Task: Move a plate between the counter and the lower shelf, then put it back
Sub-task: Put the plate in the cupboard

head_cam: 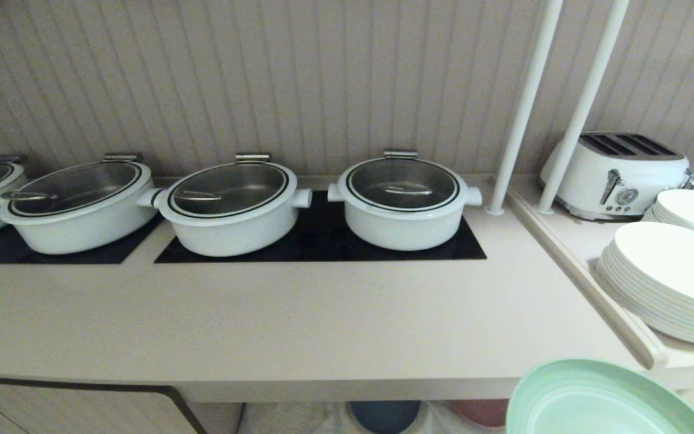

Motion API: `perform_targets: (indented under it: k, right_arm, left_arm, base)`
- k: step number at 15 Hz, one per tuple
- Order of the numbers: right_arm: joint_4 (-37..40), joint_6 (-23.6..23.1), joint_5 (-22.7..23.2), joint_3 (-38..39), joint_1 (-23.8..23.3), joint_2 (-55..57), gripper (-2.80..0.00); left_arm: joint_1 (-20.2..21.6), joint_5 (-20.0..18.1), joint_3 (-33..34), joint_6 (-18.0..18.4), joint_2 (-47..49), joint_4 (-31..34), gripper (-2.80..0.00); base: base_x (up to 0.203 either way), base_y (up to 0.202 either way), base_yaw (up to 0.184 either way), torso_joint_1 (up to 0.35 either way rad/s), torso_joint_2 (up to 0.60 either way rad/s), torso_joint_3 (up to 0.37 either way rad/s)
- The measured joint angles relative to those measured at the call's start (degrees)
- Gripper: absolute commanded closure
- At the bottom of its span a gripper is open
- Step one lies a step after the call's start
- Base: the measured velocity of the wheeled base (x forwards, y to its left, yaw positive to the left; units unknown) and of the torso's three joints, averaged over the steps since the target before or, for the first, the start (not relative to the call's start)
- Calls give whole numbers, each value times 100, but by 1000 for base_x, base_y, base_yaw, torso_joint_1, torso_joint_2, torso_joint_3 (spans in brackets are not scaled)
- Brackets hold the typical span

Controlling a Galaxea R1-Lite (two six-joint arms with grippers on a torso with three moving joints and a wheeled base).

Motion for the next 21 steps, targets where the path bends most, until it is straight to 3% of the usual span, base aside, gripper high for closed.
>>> perform_targets:
  k: [4, 21]
  right_arm:
    - [2, 217, 7, -22, 17, 1, 0]
    - [11, 266, 10, 26, 141, -11, 0]
  left_arm:
    - [0, 0, 0, 0, 0, 0, 0]
    - [0, 0, 0, -2, 0, 0, 0]
  base:
    - [0, 0, 0, 0, 0, 0]
    - [0, 0, 0, 0, 0, 0]
